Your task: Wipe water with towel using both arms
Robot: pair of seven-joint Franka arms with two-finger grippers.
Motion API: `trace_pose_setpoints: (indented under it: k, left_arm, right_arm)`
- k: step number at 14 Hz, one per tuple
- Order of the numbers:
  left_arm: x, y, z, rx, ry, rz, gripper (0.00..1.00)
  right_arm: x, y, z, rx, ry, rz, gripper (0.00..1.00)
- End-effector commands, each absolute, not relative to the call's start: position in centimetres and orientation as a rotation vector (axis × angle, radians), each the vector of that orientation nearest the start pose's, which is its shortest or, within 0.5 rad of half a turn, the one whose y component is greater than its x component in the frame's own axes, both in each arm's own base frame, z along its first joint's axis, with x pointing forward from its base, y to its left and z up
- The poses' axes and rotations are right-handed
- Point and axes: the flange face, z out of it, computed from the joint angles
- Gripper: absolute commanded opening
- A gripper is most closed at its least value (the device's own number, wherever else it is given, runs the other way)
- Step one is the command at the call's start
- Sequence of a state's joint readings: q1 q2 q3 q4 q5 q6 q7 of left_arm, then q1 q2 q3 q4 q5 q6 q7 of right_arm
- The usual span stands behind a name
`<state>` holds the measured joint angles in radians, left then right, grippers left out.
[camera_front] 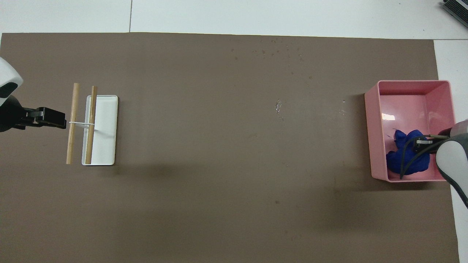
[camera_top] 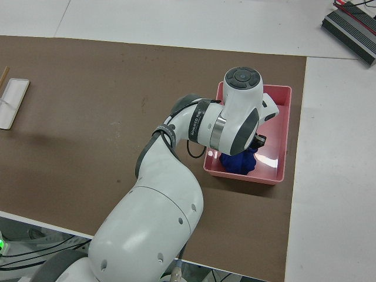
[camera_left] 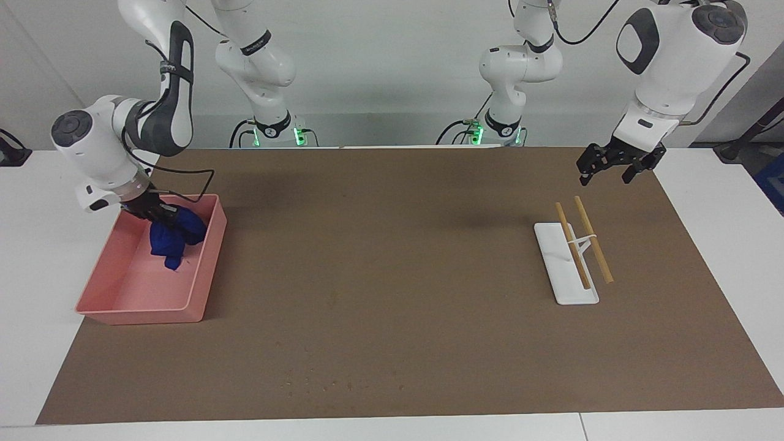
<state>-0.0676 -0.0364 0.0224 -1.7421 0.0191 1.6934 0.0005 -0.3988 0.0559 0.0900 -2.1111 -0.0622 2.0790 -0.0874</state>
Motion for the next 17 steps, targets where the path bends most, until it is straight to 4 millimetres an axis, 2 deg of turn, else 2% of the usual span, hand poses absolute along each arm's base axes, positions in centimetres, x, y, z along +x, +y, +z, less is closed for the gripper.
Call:
trace_pose_setpoints:
  k: [1, 2, 5, 10, 12, 15, 17]
  left_arm:
    - [55.1, -2.7, 57.6, -3.113, 0.103, 0.018, 1.0]
    - [55.1, -2.6, 57.7, -3.113, 0.098, 0.018, 1.0]
    - [55.1, -2.5, 57.7, -3.113, 0.098, 0.018, 1.0]
    - [54.6, -3.7, 58.8, -3.114, 0.136, -0.001, 1.0]
    - [54.3, -4.1, 59.7, -3.139, 0.121, -0.007, 1.0]
    - [54.1, -4.1, 61.0, -3.173, 0.109, -0.02, 1.0]
    - [54.1, -4.1, 61.0, -3.172, 0.109, -0.027, 1.0]
  right_arm:
    - [51.6, -16.2, 40.9, -3.155, 0.323, 0.146, 1.0]
    - [51.9, -16.1, 42.2, -3.16, 0.318, 0.127, 1.0]
    - [53.4, -12.6, 48.1, -3.179, 0.254, 0.075, 1.0]
    - [55.9, -3.0, 56.4, -3.162, 0.294, 0.015, 1.0]
    - [56.2, 0.3, 58.3, -3.172, 0.268, -0.016, 1.0]
    - [56.1, 1.9, 60.4, -3.177, 0.224, -0.05, 1.0]
    - [56.2, 3.3, 61.9, -3.176, 0.202, -0.076, 1.0]
